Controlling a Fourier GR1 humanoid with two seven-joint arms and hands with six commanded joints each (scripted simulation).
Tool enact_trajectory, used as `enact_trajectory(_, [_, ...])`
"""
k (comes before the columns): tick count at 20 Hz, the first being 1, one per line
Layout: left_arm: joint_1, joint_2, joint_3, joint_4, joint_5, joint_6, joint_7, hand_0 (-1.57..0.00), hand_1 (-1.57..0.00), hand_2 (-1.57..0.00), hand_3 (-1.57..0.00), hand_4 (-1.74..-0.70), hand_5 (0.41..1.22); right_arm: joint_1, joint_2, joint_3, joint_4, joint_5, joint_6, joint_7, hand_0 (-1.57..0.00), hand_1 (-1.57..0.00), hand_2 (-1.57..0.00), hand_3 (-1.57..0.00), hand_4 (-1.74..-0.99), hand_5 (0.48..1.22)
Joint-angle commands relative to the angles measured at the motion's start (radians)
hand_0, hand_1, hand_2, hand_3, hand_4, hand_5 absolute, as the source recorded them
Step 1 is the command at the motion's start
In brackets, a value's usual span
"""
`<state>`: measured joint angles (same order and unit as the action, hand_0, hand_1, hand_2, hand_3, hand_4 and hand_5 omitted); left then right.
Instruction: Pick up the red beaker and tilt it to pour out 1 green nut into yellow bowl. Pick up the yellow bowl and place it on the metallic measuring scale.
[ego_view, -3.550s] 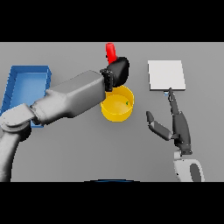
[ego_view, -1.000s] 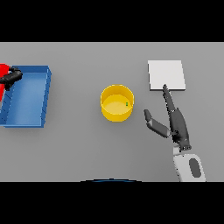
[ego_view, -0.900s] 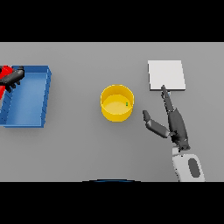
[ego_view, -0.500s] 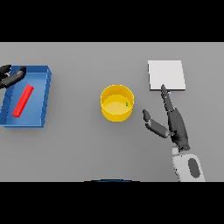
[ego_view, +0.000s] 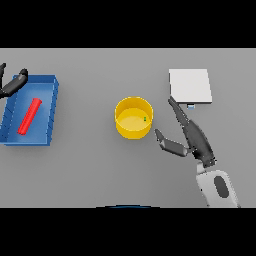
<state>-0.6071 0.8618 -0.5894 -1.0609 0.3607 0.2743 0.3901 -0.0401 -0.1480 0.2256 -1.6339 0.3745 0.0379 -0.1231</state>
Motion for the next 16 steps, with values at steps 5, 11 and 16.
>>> enact_trajectory(5, [0.008, -0.007, 0.013, 0.004, 0.019, -0.014, -0.046, -0.01, -0.01, -0.01, 0.00, -0.72, 0.664, -0.189, -0.163, 0.129, 0.050, 0.222, 0.126, 0.063, 0.00, 0.00, 0.00, 0.00, -1.220, 0.701])
enact_trajectory(11, [-0.001, -0.015, 0.012, 0.014, 0.025, -0.027, -0.034, 0.00, 0.00, 0.00, 0.00, -0.71, 0.680, -0.387, -0.257, 0.301, 0.157, 0.410, 0.247, -0.044, 0.00, 0.00, 0.00, 0.00, -1.216, 0.706])
enact_trajectory(16, [0.009, -0.003, 0.024, 0.007, 0.040, -0.032, -0.044, 0.00, 0.00, 0.00, 0.00, -0.72, 0.688, -0.515, -0.253, 0.395, 0.275, 0.475, 0.334, -0.086, 0.00, 0.00, 0.00, 0.00, -1.219, 0.705])
